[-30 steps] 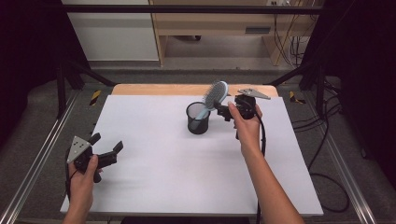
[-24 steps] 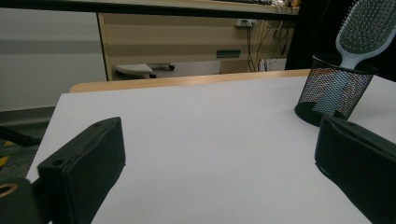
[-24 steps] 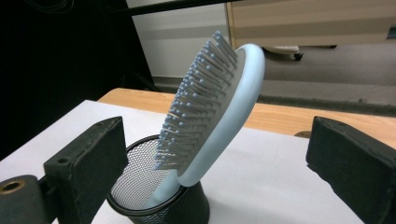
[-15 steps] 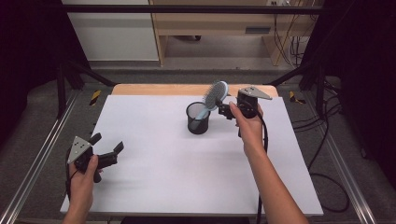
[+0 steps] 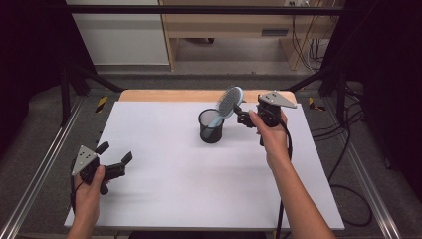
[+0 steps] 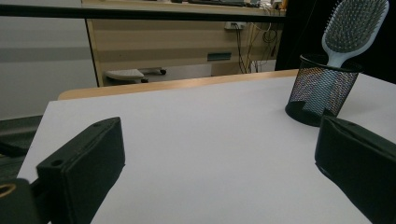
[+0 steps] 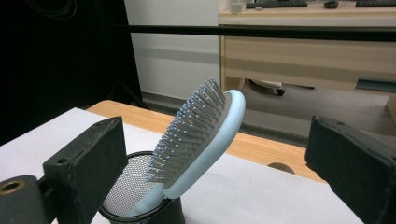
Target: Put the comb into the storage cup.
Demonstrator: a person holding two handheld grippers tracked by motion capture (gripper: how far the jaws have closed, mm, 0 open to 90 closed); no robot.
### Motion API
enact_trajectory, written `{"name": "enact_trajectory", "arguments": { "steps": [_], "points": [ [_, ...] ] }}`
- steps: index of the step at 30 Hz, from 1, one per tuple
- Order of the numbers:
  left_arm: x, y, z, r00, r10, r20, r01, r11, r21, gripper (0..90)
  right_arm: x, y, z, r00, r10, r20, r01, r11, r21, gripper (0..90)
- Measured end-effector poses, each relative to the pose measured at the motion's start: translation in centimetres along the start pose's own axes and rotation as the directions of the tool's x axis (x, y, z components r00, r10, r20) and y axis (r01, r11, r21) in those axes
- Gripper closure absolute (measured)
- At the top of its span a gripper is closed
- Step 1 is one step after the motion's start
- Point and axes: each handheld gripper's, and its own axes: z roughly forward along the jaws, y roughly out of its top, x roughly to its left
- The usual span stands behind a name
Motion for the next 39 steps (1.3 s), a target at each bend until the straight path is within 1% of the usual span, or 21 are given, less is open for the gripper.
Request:
{"name": "enact_trajectory", "arguments": {
  "steps": [4,8,13,16,22,25,29,37,39],
  "points": [
    [-0.1,-0.1,0.0,0.9995,0.031,-0.011,-0.031,0.9995,0.007,1.7,-0.2,0.2,-0.7,1.0,-0.002,-0.002,0.002,1.0,-0.008,5.6],
    [-0.1,0.0,0.0,0.9996,0.029,-0.005,-0.029,0.9996,0.002,1.7,-0.6,0.5,-1.3,1.0,-0.007,0.001,0.007,1.0,-0.023,5.6],
    [-0.1,-0.1,0.0,0.9994,0.033,-0.009,-0.033,0.9995,0.001,1.7,-1.0,0.8,-2.0,0.9999,-0.015,-0.002,0.015,0.999,-0.034,5.6],
    [0.0,-0.1,-0.1,0.9995,0.03,-0.01,-0.03,0.9996,0.001,2.9,-1.2,1.0,-2.4,0.9997,-0.025,-0.004,0.025,0.999,-0.04,5.6],
    [0.2,-0.1,-0.2,0.9996,0.021,-0.017,-0.021,0.9997,-0.009,2.8,-1.7,1.2,-3.3,0.9996,-0.028,-0.001,0.028,0.999,-0.045,5.2],
    [0.3,-0.1,-0.3,0.9997,0.015,-0.02,-0.015,0.9998,-0.01,2.7,-2.0,1.2,-3.7,0.9998,-0.021,0.003,0.021,0.999,-0.05,4.7],
    [0.4,-0.2,-0.3,0.9995,0.011,-0.029,-0.011,0.9999,0.001,2.6,-2.5,1.3,-4.3,0.9992,-0.028,0.027,0.03,0.998,-0.059,4.0],
    [0.3,-0.1,-0.4,0.9995,0.01,-0.031,-0.01,0.9999,-0.006,2.3,-3.4,1.4,-5.6,0.9993,-0.019,0.032,0.021,0.998,-0.057,3.4],
    [0.3,-0.1,-0.5,0.9996,0.005,-0.026,-0.005,1.0,-0.006,2.3,-3.7,1.3,-5.9,0.9993,-0.016,0.033,0.018,0.998,-0.055,3.4]
  ]
}}
